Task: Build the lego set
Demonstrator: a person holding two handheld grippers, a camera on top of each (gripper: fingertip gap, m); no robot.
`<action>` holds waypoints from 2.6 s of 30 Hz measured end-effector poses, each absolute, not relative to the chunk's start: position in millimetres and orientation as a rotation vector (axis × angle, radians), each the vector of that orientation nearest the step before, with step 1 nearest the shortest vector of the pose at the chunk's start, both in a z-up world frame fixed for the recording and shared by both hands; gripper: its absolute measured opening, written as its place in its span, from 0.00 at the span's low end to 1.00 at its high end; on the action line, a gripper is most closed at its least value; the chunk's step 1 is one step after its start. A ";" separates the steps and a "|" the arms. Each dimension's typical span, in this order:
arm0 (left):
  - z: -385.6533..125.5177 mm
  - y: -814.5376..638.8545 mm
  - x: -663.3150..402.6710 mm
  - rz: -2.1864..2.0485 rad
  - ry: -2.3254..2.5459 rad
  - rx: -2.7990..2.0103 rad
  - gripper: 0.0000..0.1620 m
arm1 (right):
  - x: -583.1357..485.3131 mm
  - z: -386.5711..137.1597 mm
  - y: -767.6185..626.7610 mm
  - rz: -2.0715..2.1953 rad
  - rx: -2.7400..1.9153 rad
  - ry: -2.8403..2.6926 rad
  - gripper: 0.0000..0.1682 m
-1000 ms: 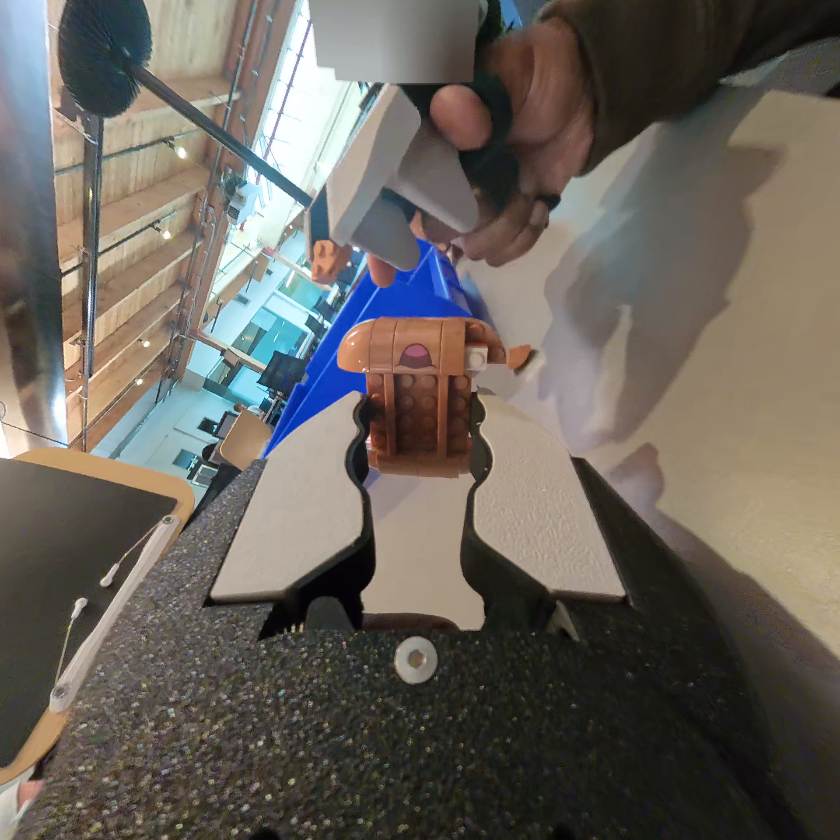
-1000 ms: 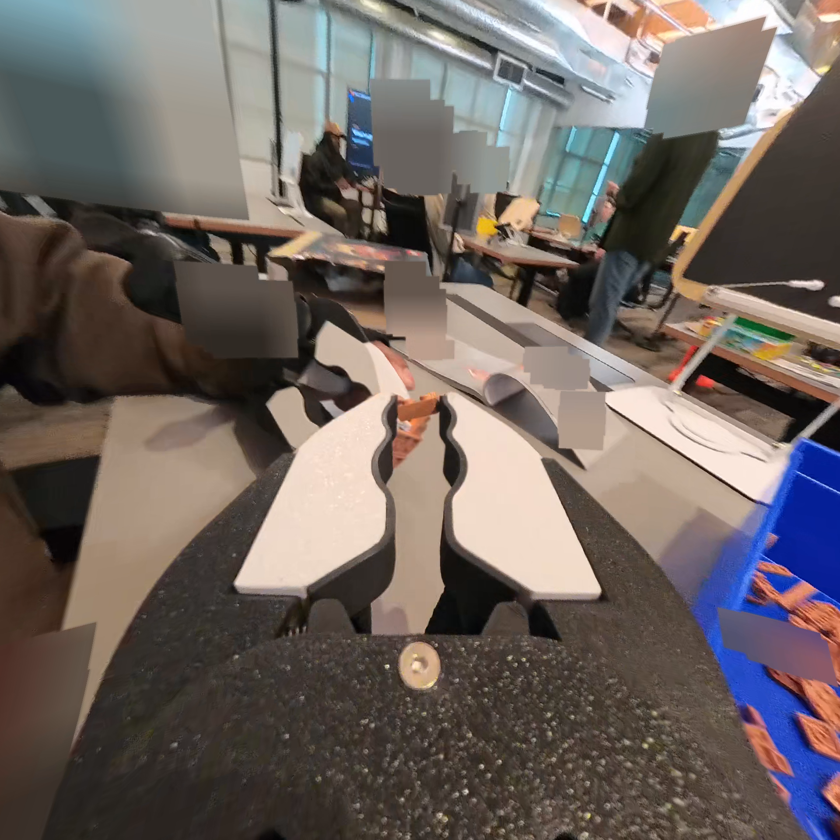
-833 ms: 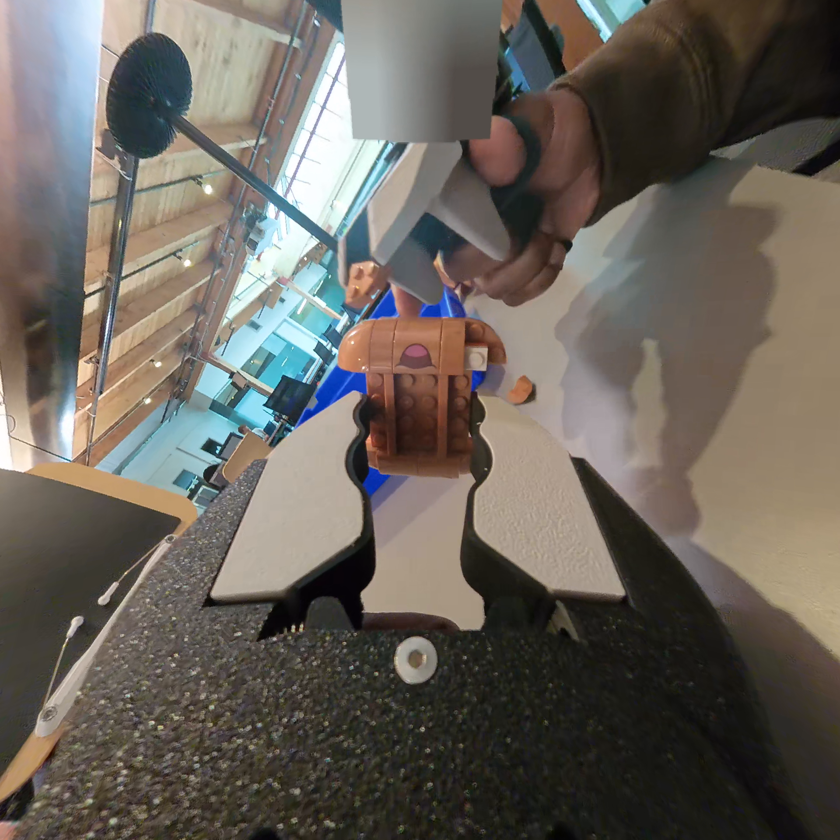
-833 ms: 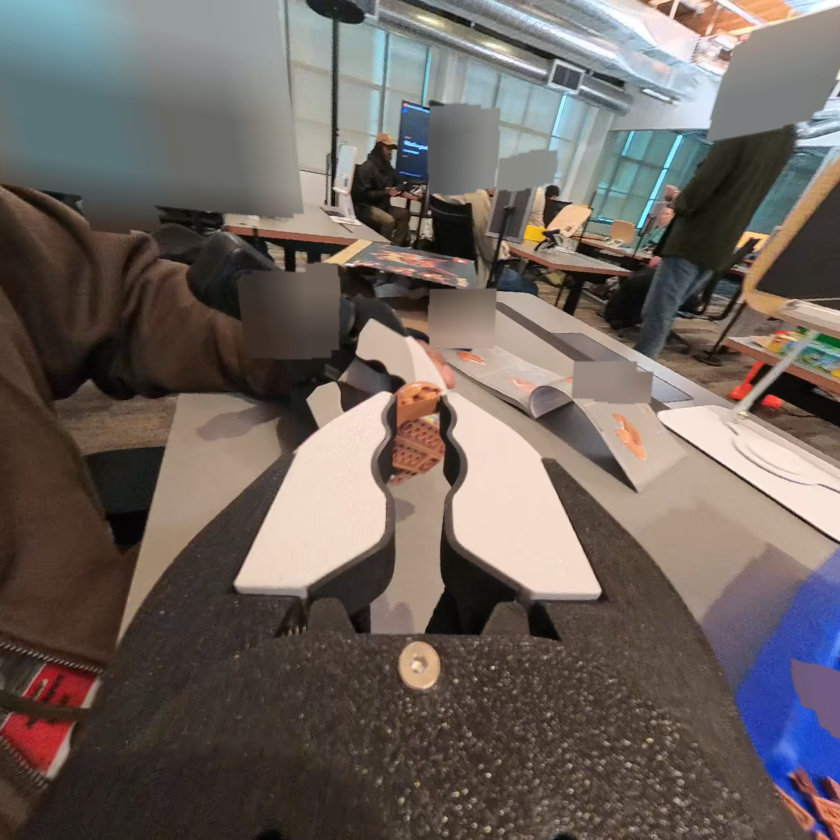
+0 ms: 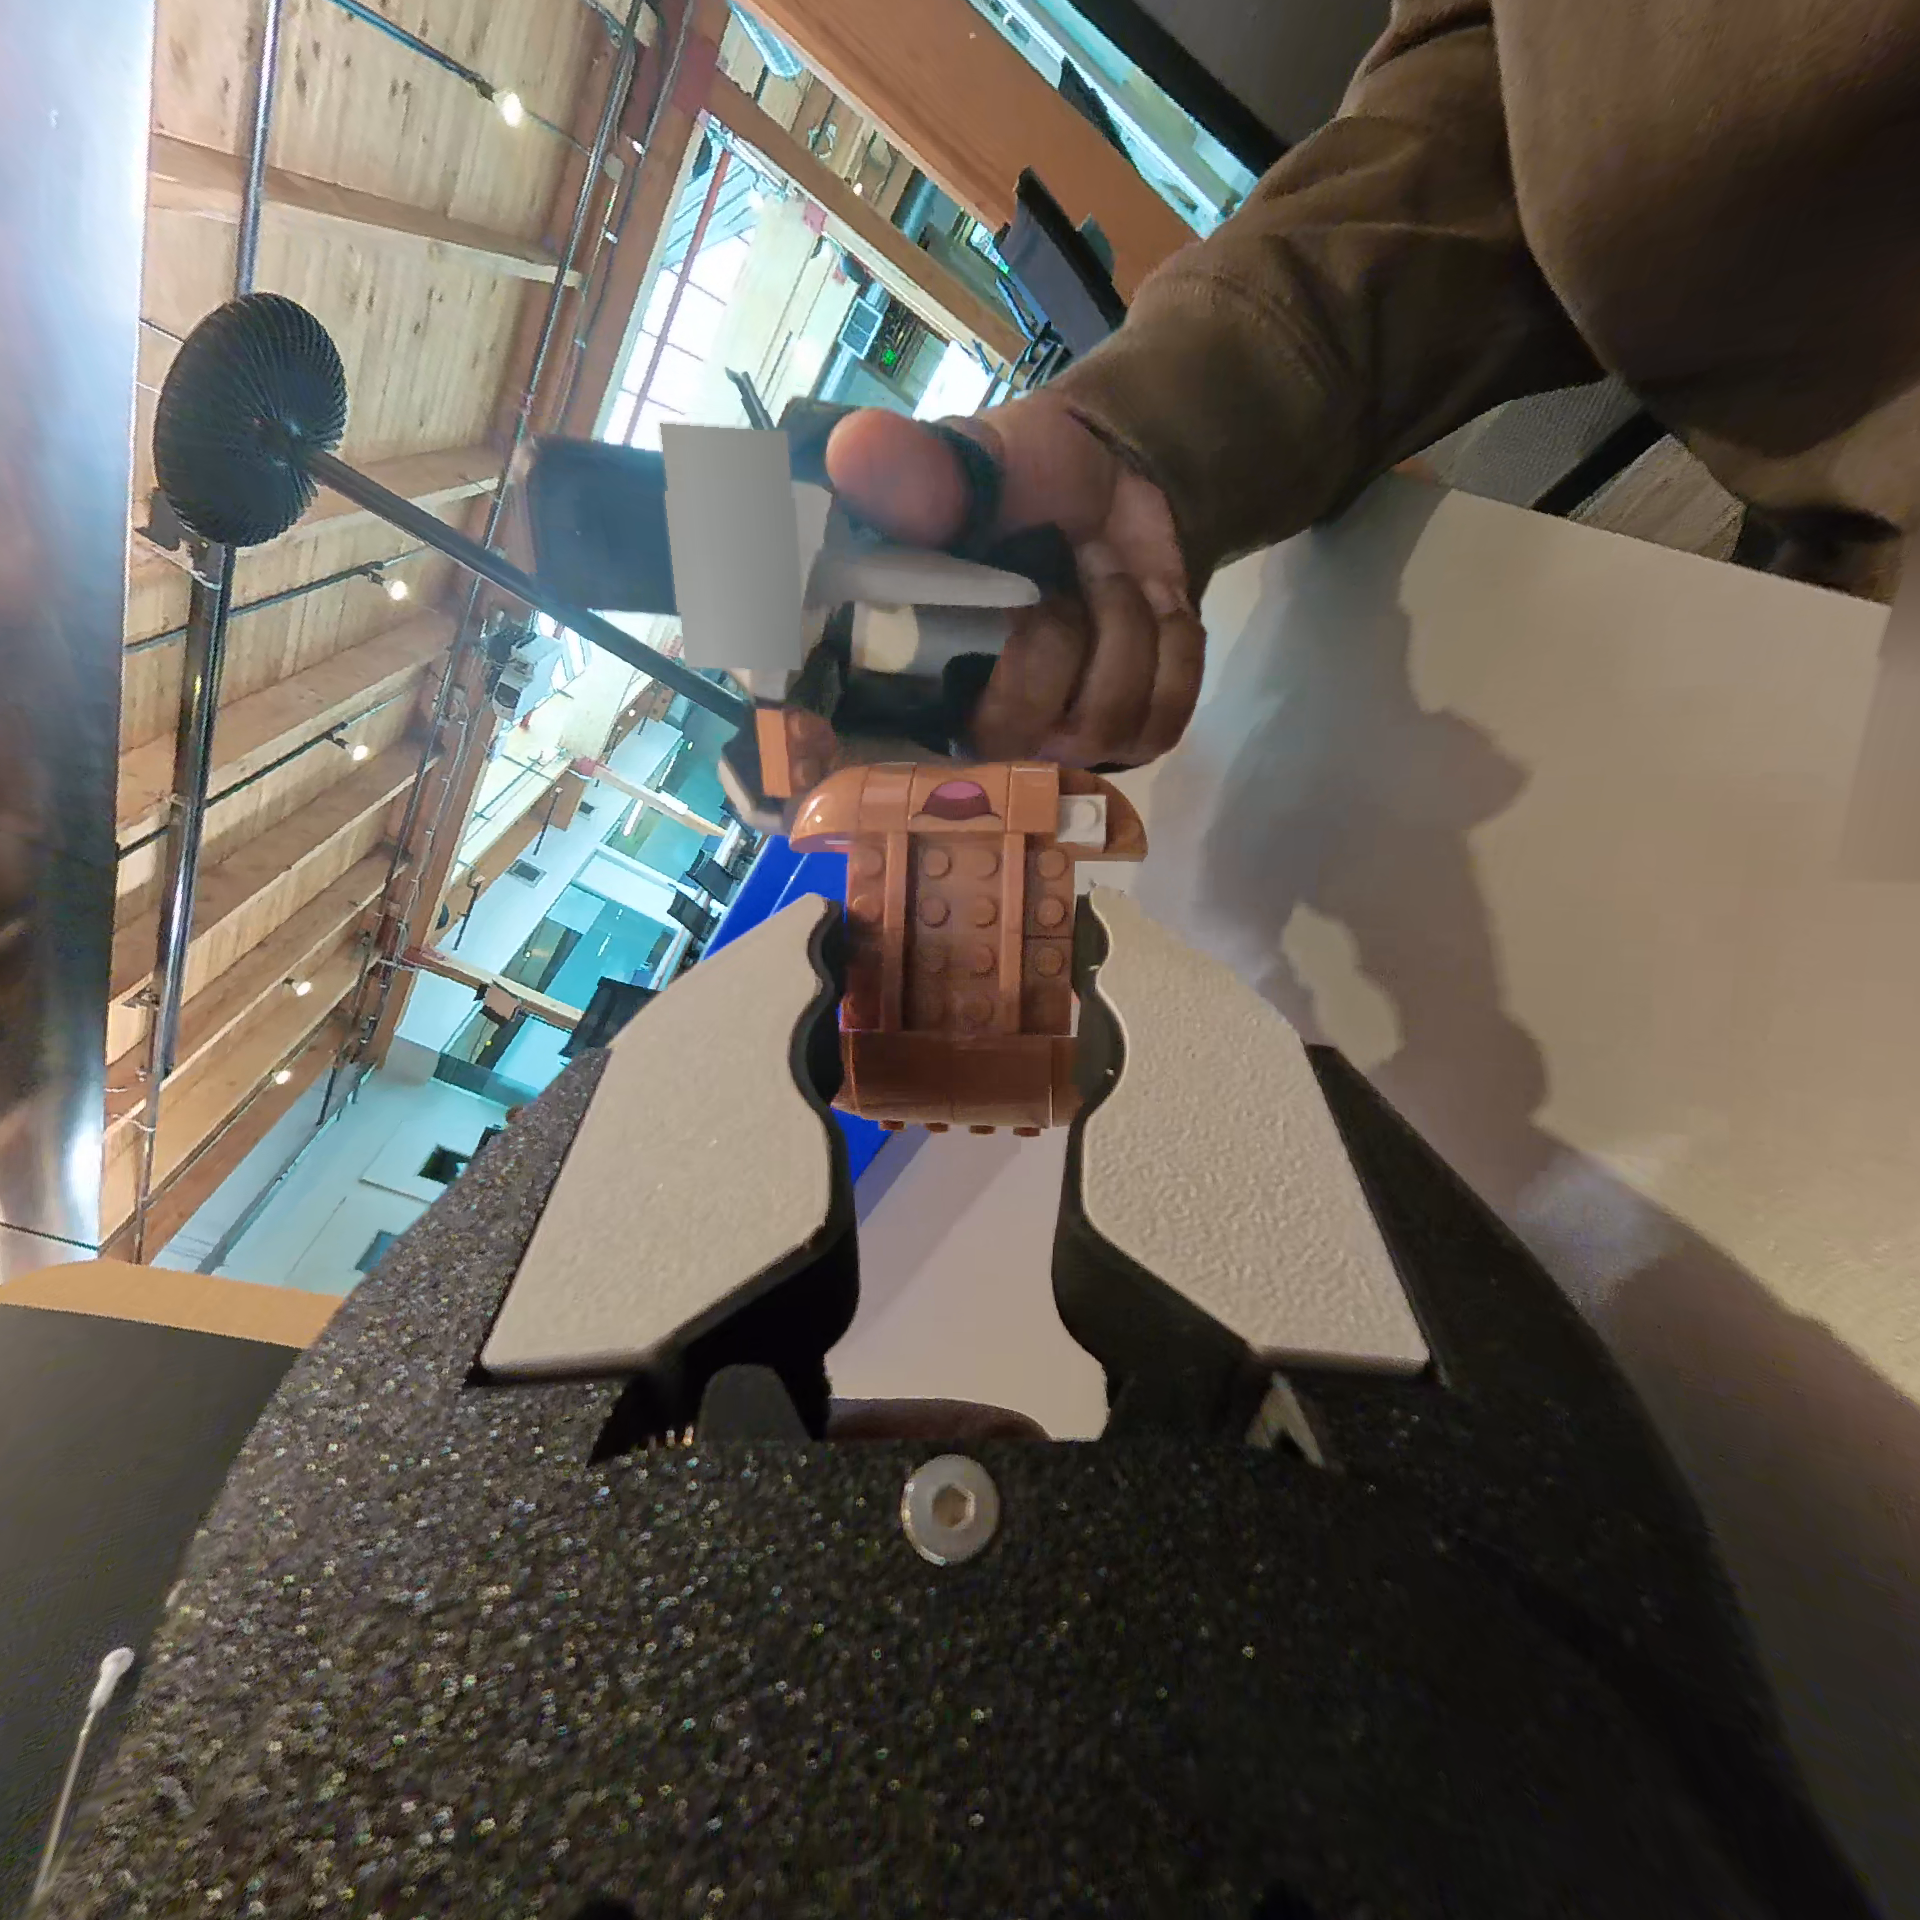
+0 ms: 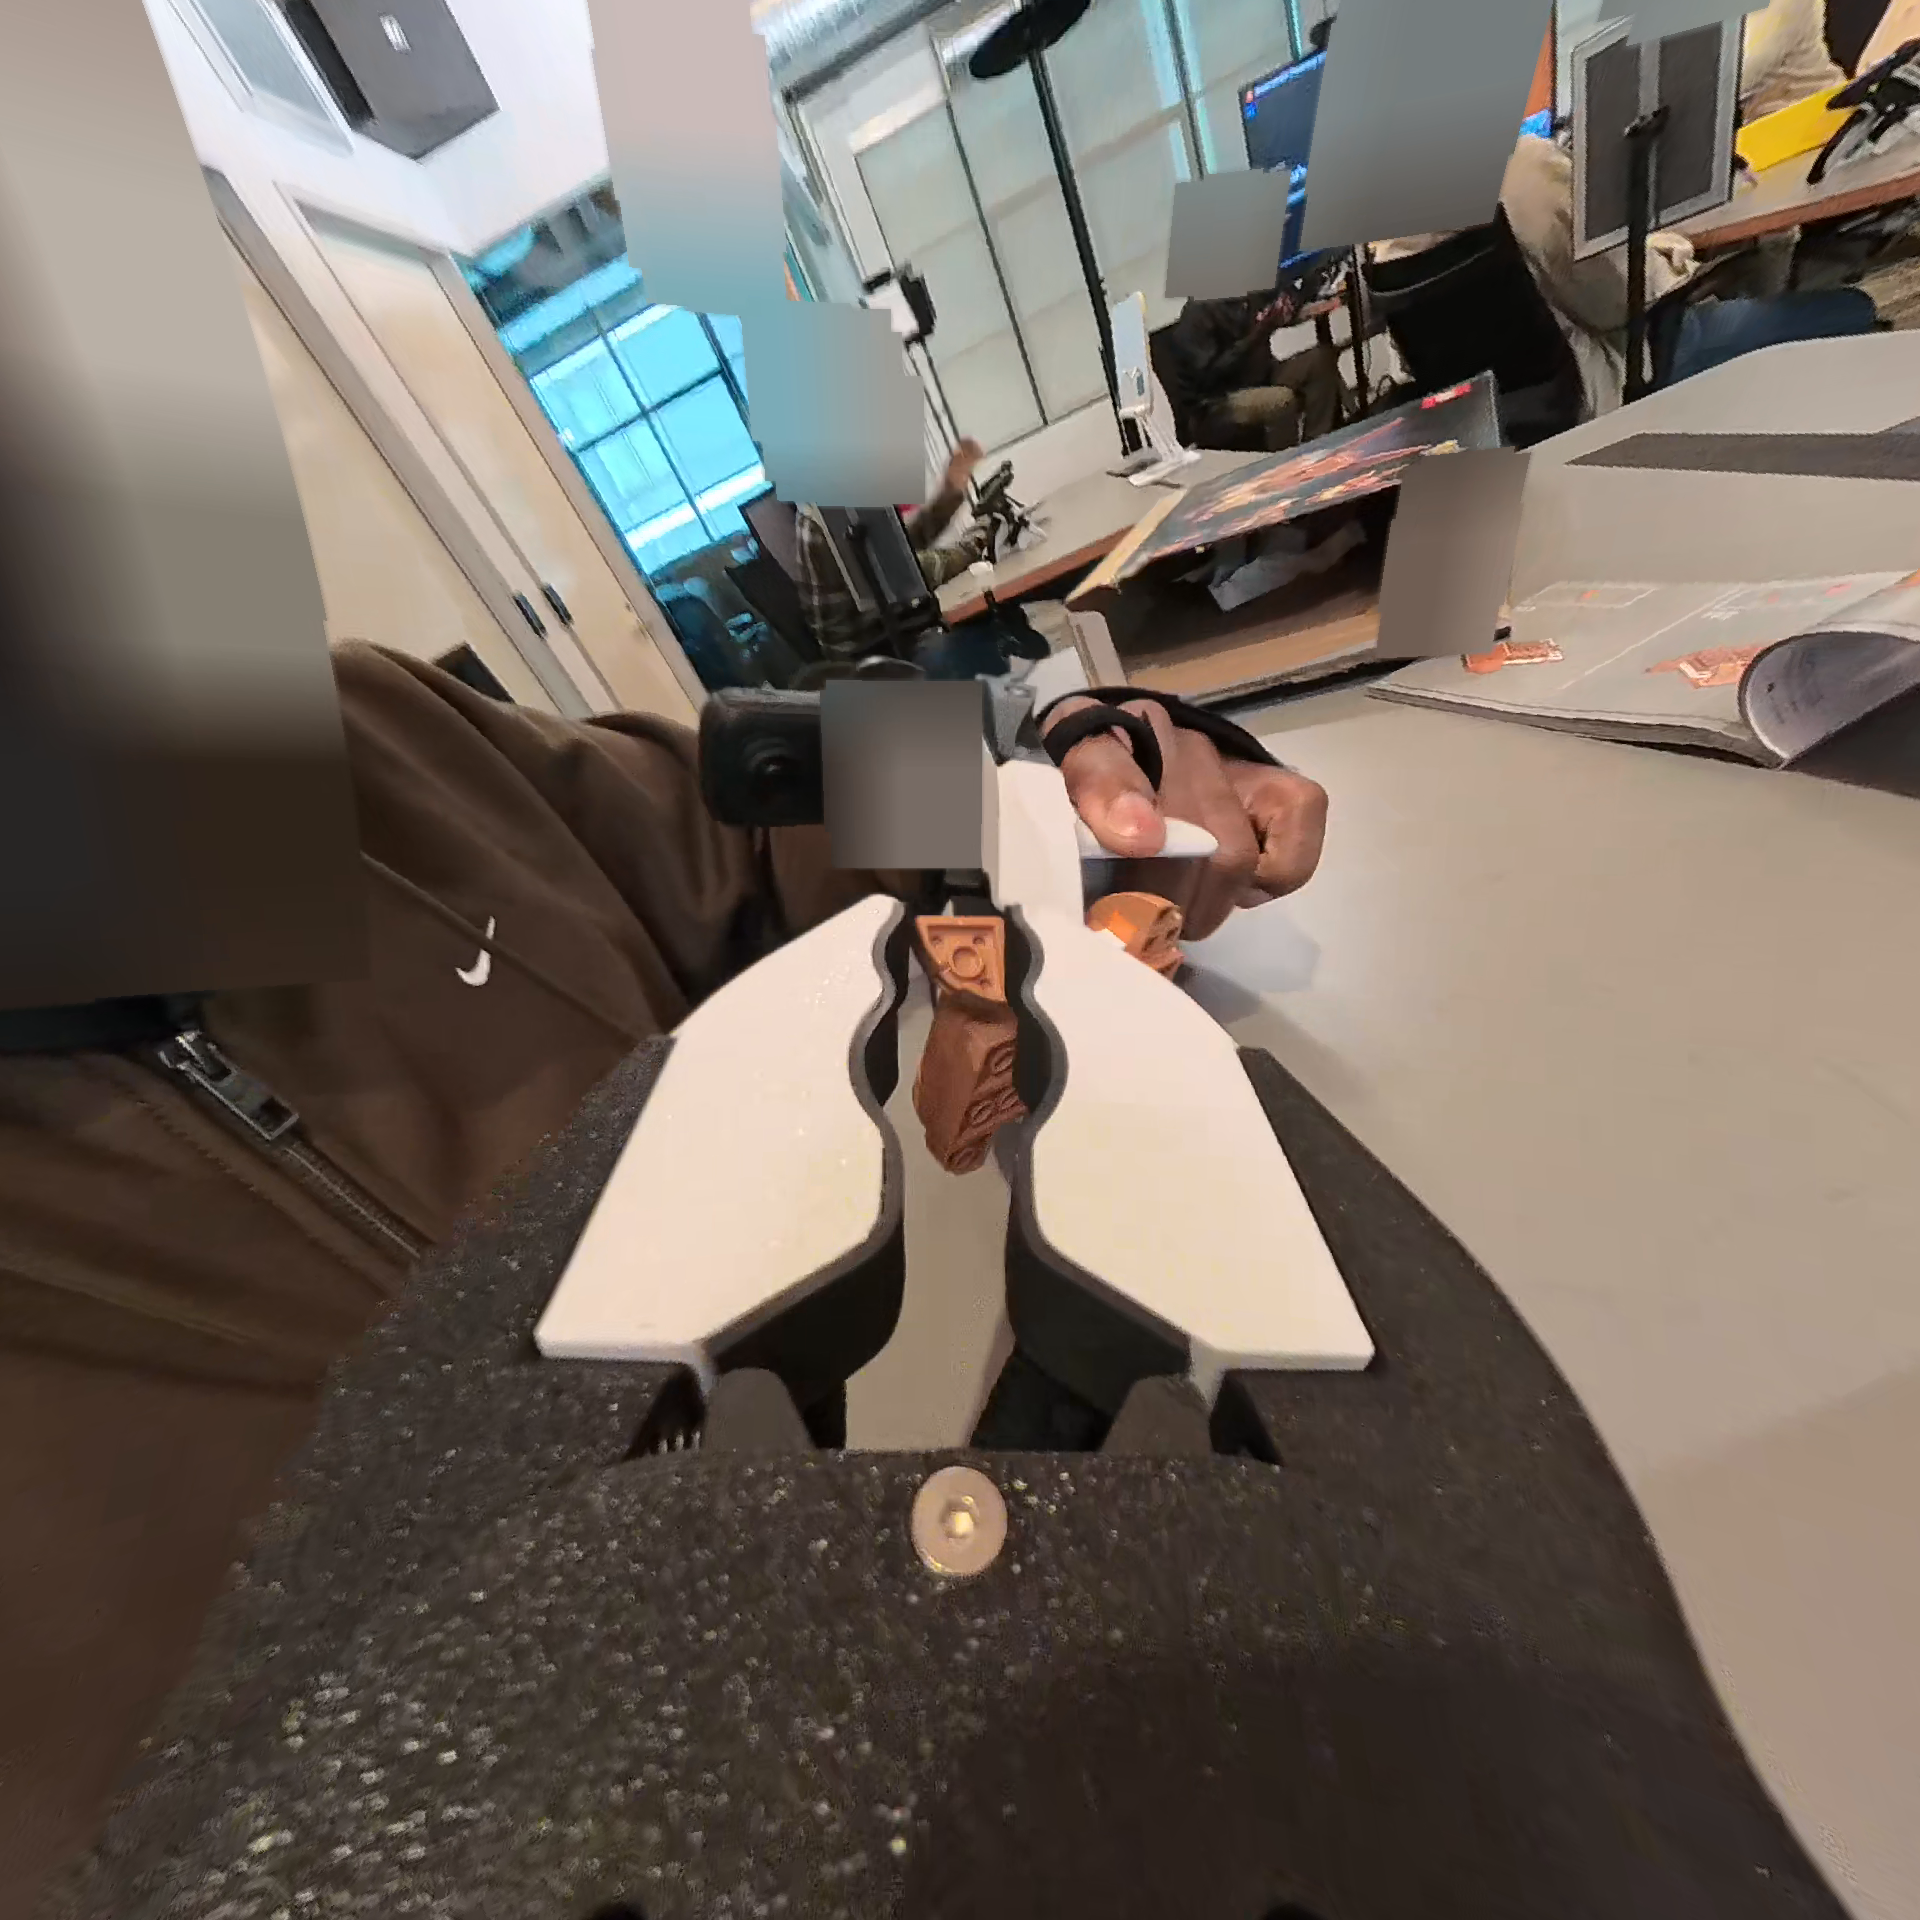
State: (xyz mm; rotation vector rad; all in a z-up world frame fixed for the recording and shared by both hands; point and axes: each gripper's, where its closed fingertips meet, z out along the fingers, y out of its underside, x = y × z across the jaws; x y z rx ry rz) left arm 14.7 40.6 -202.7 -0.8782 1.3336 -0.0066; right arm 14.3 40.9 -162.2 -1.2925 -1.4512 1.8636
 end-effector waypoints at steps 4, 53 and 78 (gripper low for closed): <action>-203.9 40.8 15.6 0.047 1.349 -0.858 0.26 | 14.4 -161.0 42.7 1.936 -1.313 -1.373 0.10; -194.4 53.0 11.7 0.661 1.367 -0.575 0.26 | 13.9 -168.5 46.7 2.144 -1.738 -0.978 0.10; -197.1 70.6 5.9 0.848 1.352 -0.593 0.26 | 5.1 -171.9 63.8 1.939 -1.820 -0.674 0.10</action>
